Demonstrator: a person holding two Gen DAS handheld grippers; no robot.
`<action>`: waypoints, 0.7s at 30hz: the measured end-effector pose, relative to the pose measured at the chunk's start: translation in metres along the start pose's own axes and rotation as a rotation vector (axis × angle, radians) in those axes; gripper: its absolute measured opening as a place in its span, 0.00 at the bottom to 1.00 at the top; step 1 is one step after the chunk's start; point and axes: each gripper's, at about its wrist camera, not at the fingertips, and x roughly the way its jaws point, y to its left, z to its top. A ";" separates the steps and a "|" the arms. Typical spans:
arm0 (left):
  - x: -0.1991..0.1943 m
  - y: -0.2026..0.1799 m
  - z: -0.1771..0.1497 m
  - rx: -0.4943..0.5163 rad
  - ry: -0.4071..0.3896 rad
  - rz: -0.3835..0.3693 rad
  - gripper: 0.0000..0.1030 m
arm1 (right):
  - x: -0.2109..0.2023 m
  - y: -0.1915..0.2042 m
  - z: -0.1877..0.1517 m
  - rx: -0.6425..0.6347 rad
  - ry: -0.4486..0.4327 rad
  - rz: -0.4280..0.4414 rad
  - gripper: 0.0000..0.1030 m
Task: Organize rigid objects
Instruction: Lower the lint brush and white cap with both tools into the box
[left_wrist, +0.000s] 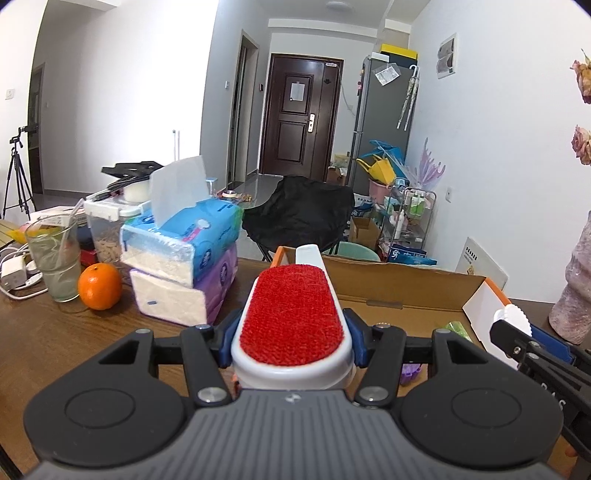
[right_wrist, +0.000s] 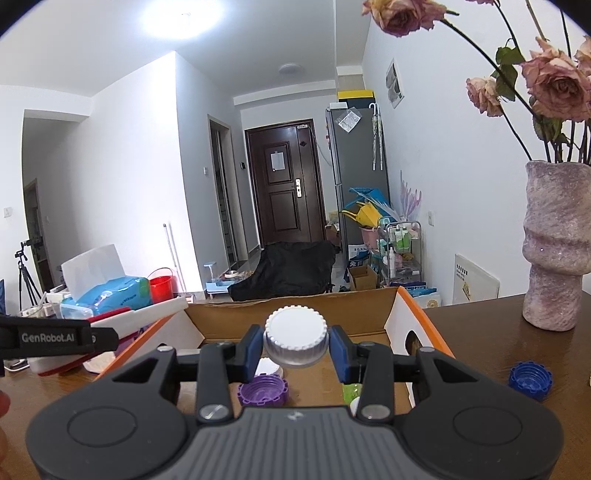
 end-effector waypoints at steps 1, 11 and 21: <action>0.003 -0.002 0.001 0.004 0.001 -0.003 0.55 | 0.003 0.000 0.000 -0.001 0.002 0.000 0.37; 0.035 -0.017 0.011 0.018 0.012 -0.023 0.55 | 0.031 -0.006 0.004 -0.014 0.014 -0.019 0.37; 0.065 -0.032 0.013 0.049 0.025 -0.025 0.55 | 0.057 -0.008 0.002 -0.021 0.046 -0.044 0.37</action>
